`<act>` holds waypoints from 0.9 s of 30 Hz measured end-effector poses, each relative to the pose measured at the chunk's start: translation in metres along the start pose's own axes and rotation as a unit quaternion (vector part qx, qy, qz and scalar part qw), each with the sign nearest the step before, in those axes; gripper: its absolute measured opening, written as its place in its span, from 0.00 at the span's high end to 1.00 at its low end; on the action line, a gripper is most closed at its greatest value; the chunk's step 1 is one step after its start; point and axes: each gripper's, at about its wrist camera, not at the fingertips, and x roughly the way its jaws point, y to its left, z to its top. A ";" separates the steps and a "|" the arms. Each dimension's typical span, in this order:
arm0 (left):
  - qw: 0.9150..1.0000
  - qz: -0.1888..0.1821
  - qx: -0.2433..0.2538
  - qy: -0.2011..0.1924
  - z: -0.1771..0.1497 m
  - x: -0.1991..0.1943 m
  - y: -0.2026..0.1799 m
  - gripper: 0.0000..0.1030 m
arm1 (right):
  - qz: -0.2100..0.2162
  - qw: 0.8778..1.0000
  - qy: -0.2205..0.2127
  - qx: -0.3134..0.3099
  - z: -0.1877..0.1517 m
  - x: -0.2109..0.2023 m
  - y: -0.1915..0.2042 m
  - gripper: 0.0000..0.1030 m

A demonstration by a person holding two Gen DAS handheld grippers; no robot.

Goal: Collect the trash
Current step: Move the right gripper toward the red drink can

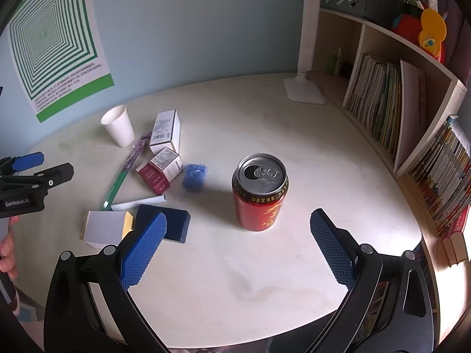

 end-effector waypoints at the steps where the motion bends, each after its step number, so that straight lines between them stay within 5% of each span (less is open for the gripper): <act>1: 1.000 0.001 0.002 0.001 0.001 0.001 -0.001 0.06 | -0.002 1.000 -0.001 0.000 -0.001 0.000 0.000 0.06; 27: 0.999 0.008 0.022 0.022 0.010 0.013 -0.015 0.06 | 0.006 1.000 0.004 0.003 0.006 0.009 -0.009 0.06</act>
